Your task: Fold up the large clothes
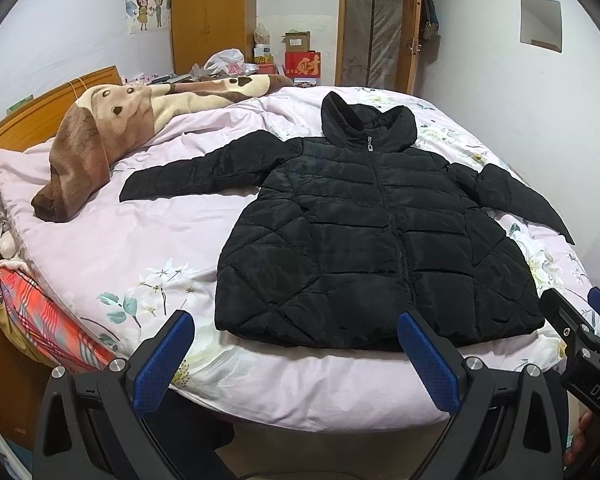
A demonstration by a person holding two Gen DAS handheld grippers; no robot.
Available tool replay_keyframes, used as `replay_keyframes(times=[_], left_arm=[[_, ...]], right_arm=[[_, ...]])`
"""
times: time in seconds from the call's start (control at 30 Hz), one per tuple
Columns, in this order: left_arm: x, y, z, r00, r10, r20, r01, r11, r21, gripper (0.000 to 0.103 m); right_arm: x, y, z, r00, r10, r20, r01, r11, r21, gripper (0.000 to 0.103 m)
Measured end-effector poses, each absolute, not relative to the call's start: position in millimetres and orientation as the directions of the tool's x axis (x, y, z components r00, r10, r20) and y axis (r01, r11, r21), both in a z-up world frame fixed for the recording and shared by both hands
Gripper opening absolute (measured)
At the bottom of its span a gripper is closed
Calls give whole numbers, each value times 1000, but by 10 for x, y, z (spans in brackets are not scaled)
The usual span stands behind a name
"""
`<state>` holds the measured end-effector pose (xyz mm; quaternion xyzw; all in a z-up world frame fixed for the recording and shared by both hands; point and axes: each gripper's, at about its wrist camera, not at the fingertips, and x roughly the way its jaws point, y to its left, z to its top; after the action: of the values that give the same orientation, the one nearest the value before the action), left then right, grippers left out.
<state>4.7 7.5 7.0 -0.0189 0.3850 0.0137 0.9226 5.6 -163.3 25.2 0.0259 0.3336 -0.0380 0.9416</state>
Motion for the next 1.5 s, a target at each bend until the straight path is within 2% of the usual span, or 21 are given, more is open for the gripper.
replay_keyframes(times=[1.5], left_arm=[[126, 251, -9, 693, 22, -720, -61, 998, -29, 103]], right_arm=[[140, -1614, 186, 768, -62, -637, 89, 996, 10, 102]])
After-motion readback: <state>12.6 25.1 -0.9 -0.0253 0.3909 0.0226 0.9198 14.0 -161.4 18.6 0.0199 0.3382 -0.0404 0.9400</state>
